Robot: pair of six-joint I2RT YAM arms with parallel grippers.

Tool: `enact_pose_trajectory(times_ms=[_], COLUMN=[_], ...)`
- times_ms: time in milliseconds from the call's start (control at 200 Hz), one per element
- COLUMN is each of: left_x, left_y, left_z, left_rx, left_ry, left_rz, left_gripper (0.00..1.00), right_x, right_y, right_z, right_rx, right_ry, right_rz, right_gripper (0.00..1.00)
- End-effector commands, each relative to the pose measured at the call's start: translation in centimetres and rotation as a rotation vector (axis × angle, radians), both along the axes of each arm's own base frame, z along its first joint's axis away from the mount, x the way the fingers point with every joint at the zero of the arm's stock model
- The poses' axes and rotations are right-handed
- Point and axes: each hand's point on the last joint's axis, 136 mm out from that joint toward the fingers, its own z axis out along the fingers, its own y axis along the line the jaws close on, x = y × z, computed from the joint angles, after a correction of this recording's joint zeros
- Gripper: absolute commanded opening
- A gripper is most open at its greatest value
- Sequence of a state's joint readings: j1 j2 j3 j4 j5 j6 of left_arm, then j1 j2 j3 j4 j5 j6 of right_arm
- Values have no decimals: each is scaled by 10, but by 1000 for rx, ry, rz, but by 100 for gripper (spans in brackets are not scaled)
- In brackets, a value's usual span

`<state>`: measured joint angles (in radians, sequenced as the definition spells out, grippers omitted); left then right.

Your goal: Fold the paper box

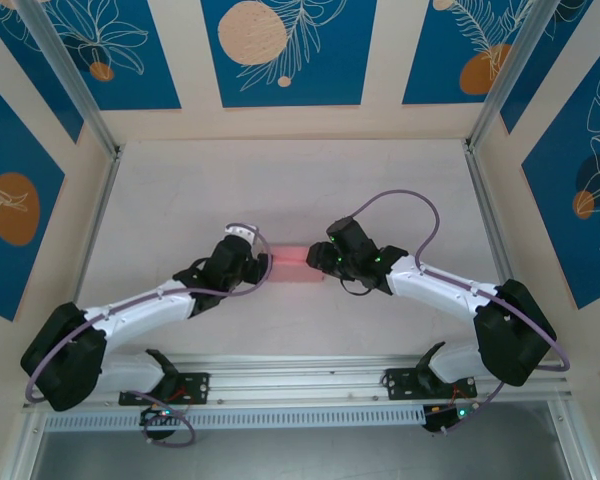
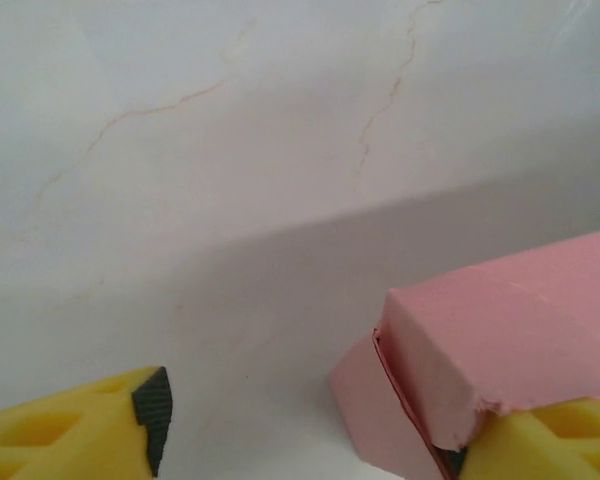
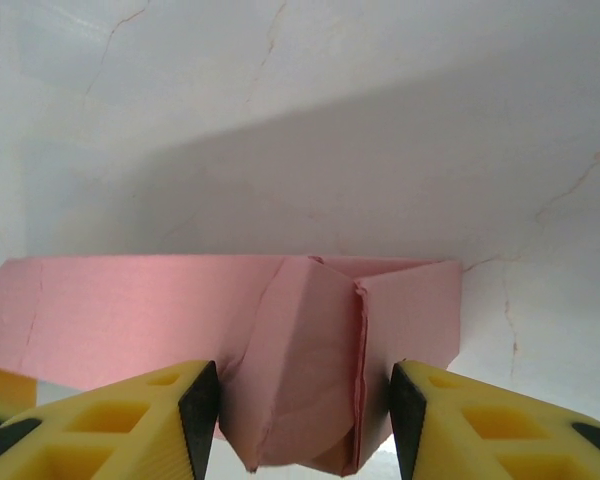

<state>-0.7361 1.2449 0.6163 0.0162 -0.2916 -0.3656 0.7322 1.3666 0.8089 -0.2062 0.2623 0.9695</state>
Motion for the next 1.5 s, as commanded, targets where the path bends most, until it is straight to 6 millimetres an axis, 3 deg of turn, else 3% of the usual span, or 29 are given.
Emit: enact_pose_trajectory(times_ms=[0, 175, 340, 495, 580, 690, 840, 1055, 1150, 1275, 1495], left_x=[-47, -60, -66, -64, -56, -41, -22, -11, -12, -21, -41], left_y=[-10, -7, -19, -25, -19, -8, -10, -11, -6, -3, 9], left_z=[-27, -8, 18, 30, 34, 42, 55, 27, 7, -17, -52], left_rx=[-6, -80, -190, -235, -235, -241, -330, -368, -377, -376, -358], left_ry=[215, 217, 203, 199, 170, 111, 52, 136, 183, 252, 329], left_rz=[-137, -138, -179, -182, -125, -27, 28, 66, 94, 105, 134], left_gripper=[79, 84, 88, 95, 96, 91, 79, 62, 60, 57, 38], right_x=[-20, -19, -18, -18, -18, -19, -19, -19, -19, -18, -10], right_y=[-16, -16, -17, -16, -16, -15, -14, -11, -9, -7, -12], right_z=[-39, -38, -37, -37, -37, -37, -37, -37, -38, -37, -29], right_rx=[-104, -102, -107, -106, -103, -102, -102, -92, -89, -93, -90], right_ry=[109, 100, 94, 90, 90, 88, 88, 87, 88, 86, 70], right_rz=[-1, 6, 7, 8, 11, 17, 21, 29, 38, 49, 55], right_gripper=[50, 50, 50, 48, 49, 49, 49, 48, 49, 49, 50])
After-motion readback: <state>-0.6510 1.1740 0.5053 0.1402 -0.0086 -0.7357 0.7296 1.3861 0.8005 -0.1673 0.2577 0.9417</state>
